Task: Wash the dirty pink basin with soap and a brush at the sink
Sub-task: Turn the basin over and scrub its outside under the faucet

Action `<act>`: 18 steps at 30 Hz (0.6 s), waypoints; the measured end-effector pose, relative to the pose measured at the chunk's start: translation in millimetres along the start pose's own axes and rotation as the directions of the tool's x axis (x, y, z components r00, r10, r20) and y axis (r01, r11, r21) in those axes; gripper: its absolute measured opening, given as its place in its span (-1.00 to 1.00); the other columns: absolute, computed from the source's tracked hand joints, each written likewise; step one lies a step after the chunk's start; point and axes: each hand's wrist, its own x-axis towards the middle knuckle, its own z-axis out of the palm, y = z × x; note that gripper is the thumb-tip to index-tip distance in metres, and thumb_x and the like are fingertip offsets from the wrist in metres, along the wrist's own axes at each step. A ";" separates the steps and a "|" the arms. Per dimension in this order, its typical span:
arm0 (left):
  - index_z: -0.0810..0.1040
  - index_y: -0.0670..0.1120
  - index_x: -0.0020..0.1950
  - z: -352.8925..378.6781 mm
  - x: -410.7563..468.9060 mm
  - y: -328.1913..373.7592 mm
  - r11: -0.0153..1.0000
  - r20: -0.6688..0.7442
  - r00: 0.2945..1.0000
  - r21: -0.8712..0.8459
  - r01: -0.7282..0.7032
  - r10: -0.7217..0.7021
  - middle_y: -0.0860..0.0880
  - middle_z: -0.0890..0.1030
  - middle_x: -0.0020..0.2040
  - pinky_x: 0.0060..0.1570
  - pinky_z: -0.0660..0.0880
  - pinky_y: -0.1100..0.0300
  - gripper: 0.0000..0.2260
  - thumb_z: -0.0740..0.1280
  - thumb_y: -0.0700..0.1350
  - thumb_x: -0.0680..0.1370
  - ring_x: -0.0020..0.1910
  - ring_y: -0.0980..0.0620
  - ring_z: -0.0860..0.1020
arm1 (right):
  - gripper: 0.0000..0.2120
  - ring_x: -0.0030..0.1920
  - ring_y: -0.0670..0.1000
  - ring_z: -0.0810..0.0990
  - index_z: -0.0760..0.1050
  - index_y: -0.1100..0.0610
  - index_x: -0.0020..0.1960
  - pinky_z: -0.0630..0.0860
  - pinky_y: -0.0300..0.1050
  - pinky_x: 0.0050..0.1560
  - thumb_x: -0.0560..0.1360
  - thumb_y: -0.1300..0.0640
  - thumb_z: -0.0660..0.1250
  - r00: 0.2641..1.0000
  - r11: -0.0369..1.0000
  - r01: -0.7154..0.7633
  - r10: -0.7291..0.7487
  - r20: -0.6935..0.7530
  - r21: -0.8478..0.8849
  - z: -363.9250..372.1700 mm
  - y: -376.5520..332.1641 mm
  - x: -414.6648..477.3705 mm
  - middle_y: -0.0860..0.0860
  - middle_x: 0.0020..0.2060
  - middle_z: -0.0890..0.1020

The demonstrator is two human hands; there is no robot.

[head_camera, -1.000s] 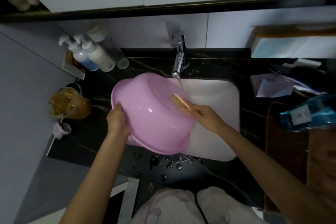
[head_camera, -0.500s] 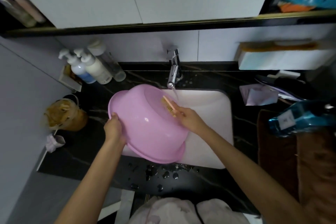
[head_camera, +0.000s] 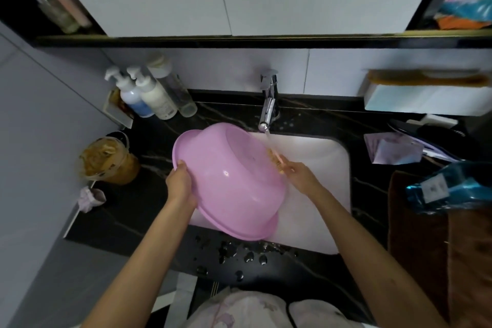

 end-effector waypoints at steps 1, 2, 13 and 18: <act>0.33 -0.08 0.39 0.0 -1.4 -0.1 1.000 -0.001 1.000 -0.008 0.001 -0.001 -0.08 0.53 0.09 0.23 0.44 -0.09 -0.63 0.15 0.03 0.62 0.08 -0.07 0.52 | -0.63 0.27 0.09 0.50 0.39 0.02 0.40 0.40 -0.10 0.21 0.61 0.04 0.13 1.000 0.999 0.026 -0.026 0.014 0.030 1.5 -3.6 -4.3 0.09 0.27 0.53; 0.33 -0.08 0.38 0.0 -2.3 0.9 1.000 -0.001 1.000 -0.019 0.000 0.000 -0.08 0.53 0.07 0.23 0.44 -0.09 -0.63 0.15 0.03 0.62 0.08 -0.07 0.52 | -0.64 0.24 0.03 0.51 0.40 0.05 0.39 0.40 -0.14 0.19 0.61 0.08 0.16 0.994 0.992 0.098 -0.101 0.035 0.079 2.8 -12.7 -11.9 0.04 0.26 0.53; 0.30 -0.12 0.41 -33.9 -3.6 -21.1 0.983 -0.072 0.997 -0.178 -0.040 0.027 0.00 0.51 0.01 0.23 0.38 -0.06 -0.58 0.16 0.05 0.61 0.08 -0.04 0.47 | -0.81 -0.42 -0.03 0.38 0.45 0.14 -0.11 0.27 -0.23 -0.47 0.56 0.03 0.27 0.947 0.885 -0.250 0.307 -0.091 0.392 -10.8 36.4 -34.7 0.02 -0.38 0.45; 0.40 -0.07 0.27 -48.8 -4.8 -34.8 0.955 -0.068 0.997 -0.292 -0.048 0.030 -0.06 0.53 0.22 0.29 0.35 -0.08 -0.72 0.18 0.02 0.61 0.20 -0.09 0.48 | -0.93 -0.45 -0.01 0.35 0.43 0.20 -0.08 0.29 -0.21 -0.50 0.55 0.20 0.26 0.931 0.818 -0.269 0.356 -0.081 0.509 -1.8 41.5 -32.6 0.08 -0.41 0.42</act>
